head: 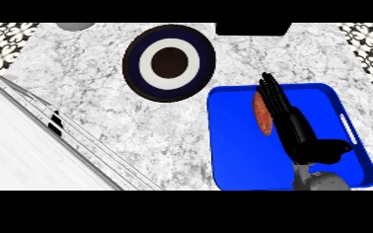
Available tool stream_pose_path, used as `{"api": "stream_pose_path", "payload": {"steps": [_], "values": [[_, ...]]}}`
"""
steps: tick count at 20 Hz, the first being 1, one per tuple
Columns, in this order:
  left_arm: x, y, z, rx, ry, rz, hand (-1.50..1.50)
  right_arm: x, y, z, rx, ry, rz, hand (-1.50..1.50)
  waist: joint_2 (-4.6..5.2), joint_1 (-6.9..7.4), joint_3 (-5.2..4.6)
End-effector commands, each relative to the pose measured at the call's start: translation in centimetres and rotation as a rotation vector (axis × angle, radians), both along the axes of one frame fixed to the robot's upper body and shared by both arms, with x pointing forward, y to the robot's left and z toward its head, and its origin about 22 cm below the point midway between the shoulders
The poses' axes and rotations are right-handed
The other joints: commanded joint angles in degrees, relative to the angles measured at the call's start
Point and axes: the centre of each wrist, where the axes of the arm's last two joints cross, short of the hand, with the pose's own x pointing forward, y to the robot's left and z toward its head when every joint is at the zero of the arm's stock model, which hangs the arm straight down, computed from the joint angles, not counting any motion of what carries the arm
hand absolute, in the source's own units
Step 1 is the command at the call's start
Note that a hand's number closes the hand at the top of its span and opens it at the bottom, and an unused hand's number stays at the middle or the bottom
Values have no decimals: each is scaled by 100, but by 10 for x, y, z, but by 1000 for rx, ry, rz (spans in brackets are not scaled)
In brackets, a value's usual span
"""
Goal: Pick the sweet potato from the tray and place it in the plate
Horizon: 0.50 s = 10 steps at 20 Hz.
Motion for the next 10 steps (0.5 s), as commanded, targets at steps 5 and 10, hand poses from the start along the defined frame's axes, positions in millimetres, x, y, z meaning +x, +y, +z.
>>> {"api": "stream_pose_path", "payload": {"steps": [5,10], "values": [[70,-36,77,-16,-172,-258,0,66,38,52,135,73,-187,-150,184,-45,0],[78,-57,74,-77,-145,-326,0,62,14,20,-625,-13,-189,150,169,-112,-33]]}}
